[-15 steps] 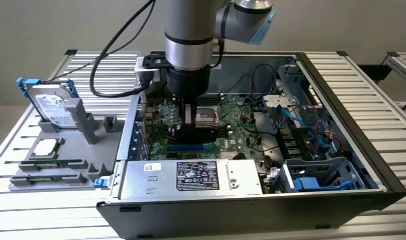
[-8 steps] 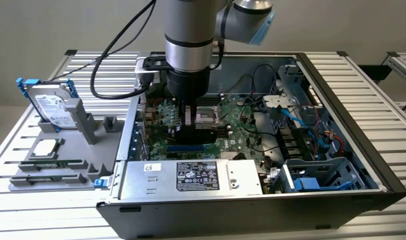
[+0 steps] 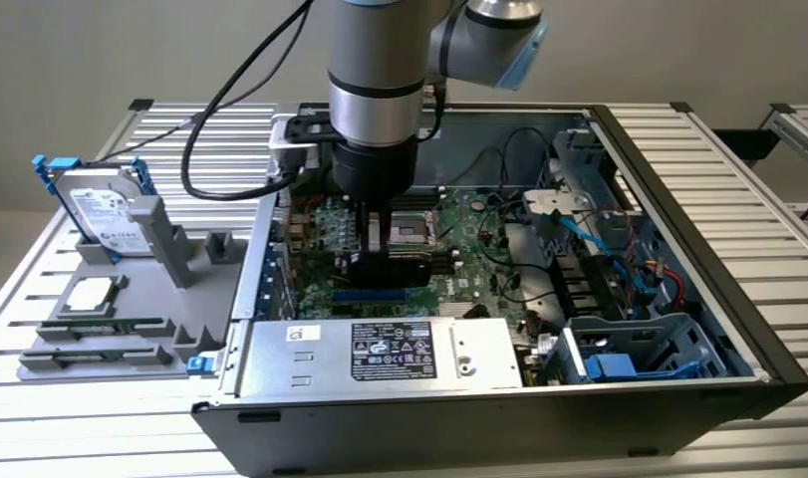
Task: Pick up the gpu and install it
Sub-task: 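Insert the gpu into the slot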
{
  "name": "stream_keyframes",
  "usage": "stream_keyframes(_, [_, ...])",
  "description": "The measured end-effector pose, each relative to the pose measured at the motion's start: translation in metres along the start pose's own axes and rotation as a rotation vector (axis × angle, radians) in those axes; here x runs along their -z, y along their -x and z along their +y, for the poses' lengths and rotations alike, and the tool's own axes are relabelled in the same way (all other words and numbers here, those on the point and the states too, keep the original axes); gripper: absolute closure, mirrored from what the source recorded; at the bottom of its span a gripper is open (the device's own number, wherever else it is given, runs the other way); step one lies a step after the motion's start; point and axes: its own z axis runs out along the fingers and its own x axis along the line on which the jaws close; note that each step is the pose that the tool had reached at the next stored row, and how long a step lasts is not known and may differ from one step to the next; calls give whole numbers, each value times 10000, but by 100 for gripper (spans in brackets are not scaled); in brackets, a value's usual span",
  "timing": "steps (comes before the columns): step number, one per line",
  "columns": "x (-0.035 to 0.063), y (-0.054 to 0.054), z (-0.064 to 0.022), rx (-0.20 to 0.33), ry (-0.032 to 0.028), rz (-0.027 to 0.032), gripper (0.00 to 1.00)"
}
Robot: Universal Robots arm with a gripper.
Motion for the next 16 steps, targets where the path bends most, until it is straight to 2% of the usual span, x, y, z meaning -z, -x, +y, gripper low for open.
stream_keyframes(16, [-49,1,-2,3,78,2,73])
